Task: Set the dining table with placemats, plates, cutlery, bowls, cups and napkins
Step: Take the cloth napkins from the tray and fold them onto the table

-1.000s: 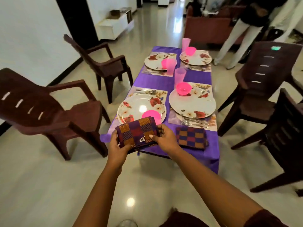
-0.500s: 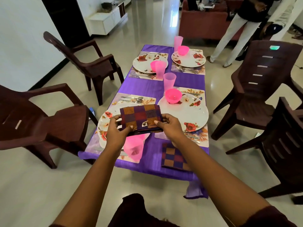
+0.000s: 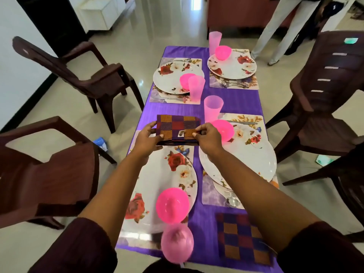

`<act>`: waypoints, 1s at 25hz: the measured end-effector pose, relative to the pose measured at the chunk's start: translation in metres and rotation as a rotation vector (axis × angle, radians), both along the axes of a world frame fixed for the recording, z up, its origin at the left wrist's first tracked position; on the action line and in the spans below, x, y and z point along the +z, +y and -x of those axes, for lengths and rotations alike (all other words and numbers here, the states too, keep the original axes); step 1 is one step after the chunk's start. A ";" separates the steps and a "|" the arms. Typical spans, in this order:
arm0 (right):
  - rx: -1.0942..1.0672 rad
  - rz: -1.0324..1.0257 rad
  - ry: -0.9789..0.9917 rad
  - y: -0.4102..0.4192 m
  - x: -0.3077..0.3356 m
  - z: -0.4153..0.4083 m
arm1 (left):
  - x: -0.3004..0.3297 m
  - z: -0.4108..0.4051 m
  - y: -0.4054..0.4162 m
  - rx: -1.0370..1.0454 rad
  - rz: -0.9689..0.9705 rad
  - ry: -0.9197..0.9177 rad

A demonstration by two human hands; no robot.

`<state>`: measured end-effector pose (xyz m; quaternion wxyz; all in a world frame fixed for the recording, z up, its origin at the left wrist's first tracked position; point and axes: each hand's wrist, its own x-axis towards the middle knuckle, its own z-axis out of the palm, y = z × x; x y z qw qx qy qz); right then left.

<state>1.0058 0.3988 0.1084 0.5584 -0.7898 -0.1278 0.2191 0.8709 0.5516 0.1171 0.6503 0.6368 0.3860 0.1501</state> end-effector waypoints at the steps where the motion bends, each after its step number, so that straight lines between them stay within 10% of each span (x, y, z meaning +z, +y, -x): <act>1: 0.014 0.009 -0.002 0.013 -0.006 -0.008 | -0.005 -0.009 0.013 -0.004 0.014 0.008; 16: 0.038 0.243 0.014 0.140 -0.078 -0.090 | -0.099 -0.104 0.129 -0.005 -0.181 0.217; 25: 0.015 0.021 0.216 0.140 -0.079 -0.098 | -0.106 -0.097 0.147 -0.105 -0.083 0.192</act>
